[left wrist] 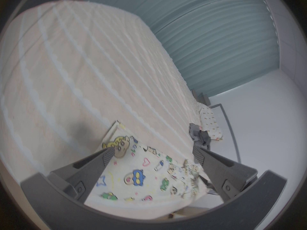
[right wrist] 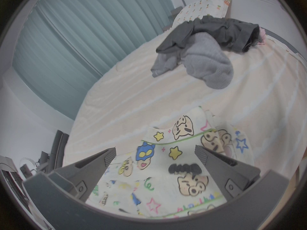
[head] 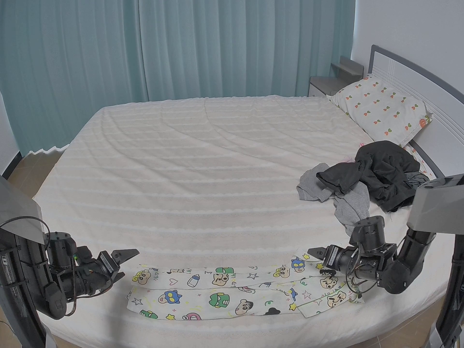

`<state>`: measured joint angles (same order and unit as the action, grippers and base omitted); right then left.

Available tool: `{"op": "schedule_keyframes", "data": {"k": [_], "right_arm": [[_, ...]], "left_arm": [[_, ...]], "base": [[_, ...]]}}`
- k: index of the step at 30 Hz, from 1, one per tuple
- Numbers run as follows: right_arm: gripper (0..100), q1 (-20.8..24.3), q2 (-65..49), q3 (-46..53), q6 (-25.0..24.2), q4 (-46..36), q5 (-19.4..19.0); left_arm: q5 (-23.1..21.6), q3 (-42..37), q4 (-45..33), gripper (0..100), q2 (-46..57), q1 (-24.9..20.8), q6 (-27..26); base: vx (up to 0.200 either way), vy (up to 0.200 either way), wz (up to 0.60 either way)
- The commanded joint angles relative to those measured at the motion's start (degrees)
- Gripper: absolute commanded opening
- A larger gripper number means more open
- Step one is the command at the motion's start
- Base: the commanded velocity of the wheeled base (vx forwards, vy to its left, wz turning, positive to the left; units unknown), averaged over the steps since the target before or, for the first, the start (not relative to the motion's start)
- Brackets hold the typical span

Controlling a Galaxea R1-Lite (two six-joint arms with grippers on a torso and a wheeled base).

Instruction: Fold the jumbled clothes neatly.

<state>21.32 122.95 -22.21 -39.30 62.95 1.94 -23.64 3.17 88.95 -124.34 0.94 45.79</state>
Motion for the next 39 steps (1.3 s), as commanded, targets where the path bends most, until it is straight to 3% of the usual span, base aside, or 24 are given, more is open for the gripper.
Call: {"op": "schedule_keyframes", "data": {"k": [1, 7, 8, 10, 12, 13, 16, 39], "right_arm": [[100, 1.27, -12.12, 11.22, -3.24, 8.85, -0.36], [100, 4.17, -9.49, 15.71, -4.55, 16.76, -0.36], [100, 4.61, -8.43, 16.94, -4.47, 19.14, -0.36], [100, 4.69, -7.55, 17.73, -4.47, 21.07, -0.44], [100, 4.69, -7.55, 17.73, -4.47, 21.07, -0.44], [100, 4.78, -6.32, 18.52, -4.29, 23.62, -0.36], [100, 5.05, -5.18, 19.14, -4.12, 25.55, -0.27], [100, 5.66, -3.25, 19.40, -4.03, 26.52, 0.00]], "left_arm": [[4.30, 6.67, -2.82, 100, -5.91, -2.26, -11.86], [4.13, 10.81, -9.68, 100, -5.65, -2.52, -20.48], [4.13, 12.56, -15.39, 100, -5.82, -2.43, -26.19], [4.13, 15.20, -22.25, 100, -5.56, -1.91, -29.79], [4.13, 15.20, -22.25, 100, -5.56, -1.91, -29.79], [4.04, 20.03, -32.35, 100, -4.06, -1.82, -29.09], [2.98, 24.16, -39.21, 100, -2.39, -1.99, -27.68], [2.19, 27.33, -39.74, 100, -5.29, -4.98, -26.28]], "base": [[0.000, 0.000, 0.00], [0.000, 0.000, 0.00], [0.000, 0.000, 0.00], [0.000, 0.000, 0.00], [0.000, 0.000, 0.00], [0.000, 0.000, 0.00], [0.000, 0.000, 0.00], [0.000, 0.000, 0.00]]}}
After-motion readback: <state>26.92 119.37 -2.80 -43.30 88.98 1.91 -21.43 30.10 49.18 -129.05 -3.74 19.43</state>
